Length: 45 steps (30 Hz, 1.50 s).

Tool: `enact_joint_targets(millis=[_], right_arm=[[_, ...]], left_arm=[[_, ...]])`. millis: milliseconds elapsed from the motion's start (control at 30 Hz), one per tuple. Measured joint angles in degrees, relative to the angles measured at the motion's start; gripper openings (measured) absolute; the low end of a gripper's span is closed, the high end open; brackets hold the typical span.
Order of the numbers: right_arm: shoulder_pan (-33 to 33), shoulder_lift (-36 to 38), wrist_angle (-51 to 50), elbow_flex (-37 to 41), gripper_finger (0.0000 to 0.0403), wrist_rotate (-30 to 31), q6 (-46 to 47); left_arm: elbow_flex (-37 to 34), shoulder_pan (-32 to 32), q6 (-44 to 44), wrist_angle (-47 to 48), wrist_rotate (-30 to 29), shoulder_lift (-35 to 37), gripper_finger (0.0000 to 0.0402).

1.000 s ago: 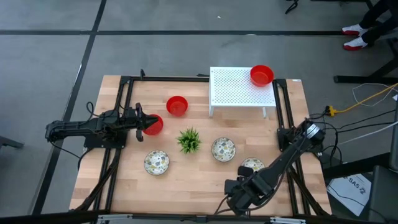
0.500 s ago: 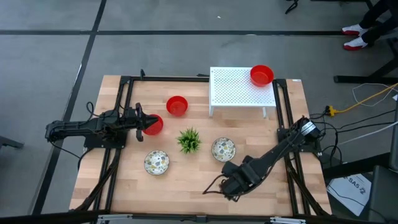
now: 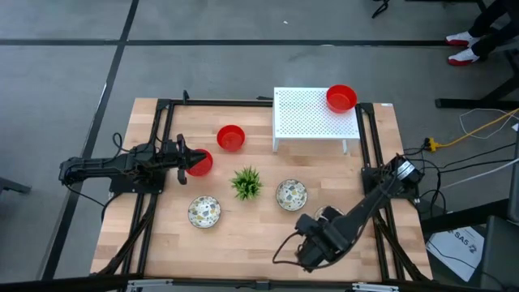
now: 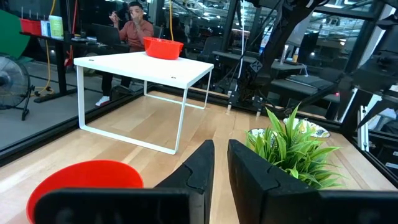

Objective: Pick & Place Mini bowls
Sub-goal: Put the bottom right white bowl on the shelf

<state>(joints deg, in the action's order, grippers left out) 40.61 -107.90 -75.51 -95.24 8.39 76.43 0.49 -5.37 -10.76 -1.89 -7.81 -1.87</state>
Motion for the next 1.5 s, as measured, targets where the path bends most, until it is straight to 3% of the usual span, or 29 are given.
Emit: enact_joint_targets(millis=[333, 600, 1200, 1500], right_arm=[[1.1, -1.7, -2.8, 0.0, 0.0184, -0.4, 7.2], [-1.2, -6.7, -4.1, 0.0, 0.0184, -2.3, 7.2], [-4.3, -9.4, -5.5, 0.0, 0.0184, -2.6, 7.4], [-4.1, -12.8, -5.3, 0.0, 0.0184, -7.0, 7.4]], left_arm=[[0.0, 0.0, 0.0, 0.0, 0.0, 0.0, 0.0043], [0.0, 0.0, 0.0, 0.0, 0.0, 0.0, 0.0041], [0.0, 0.0, 0.0, 0.0, 0.0, 0.0, 0.0040], [0.0, 0.0, 0.0, 0.0, 0.0, 0.0, 0.0045]])
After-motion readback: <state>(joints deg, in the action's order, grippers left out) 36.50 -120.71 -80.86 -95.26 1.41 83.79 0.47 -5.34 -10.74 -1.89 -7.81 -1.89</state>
